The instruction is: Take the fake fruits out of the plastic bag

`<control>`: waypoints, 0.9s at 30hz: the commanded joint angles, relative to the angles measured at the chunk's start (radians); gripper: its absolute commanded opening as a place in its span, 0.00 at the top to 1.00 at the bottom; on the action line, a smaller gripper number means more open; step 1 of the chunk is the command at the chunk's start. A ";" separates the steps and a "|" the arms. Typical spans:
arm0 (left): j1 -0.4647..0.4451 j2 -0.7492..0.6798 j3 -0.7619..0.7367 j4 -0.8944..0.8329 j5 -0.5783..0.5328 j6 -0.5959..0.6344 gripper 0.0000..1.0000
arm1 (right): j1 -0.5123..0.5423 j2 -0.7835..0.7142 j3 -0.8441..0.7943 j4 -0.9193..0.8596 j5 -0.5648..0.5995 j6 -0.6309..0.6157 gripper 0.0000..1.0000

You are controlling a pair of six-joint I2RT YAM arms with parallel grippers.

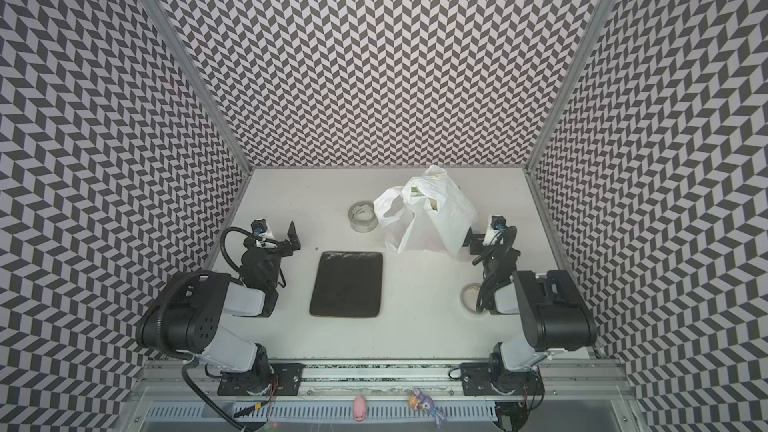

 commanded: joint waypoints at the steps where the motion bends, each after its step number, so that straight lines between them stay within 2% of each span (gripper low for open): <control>1: 0.002 -0.005 -0.005 0.023 0.003 0.010 0.00 | 0.009 0.001 -0.004 0.059 -0.001 -0.015 0.00; 7: 0.003 -0.003 -0.002 0.018 0.006 0.010 0.00 | 0.009 0.001 -0.003 0.058 -0.001 -0.013 0.00; 9: 0.004 -0.004 -0.002 0.018 0.006 0.010 0.00 | -0.010 0.000 -0.002 0.053 -0.043 -0.003 0.00; 27: 0.007 -0.009 -0.010 0.031 0.015 0.010 0.00 | -0.017 -0.010 -0.013 0.069 -0.042 0.000 0.00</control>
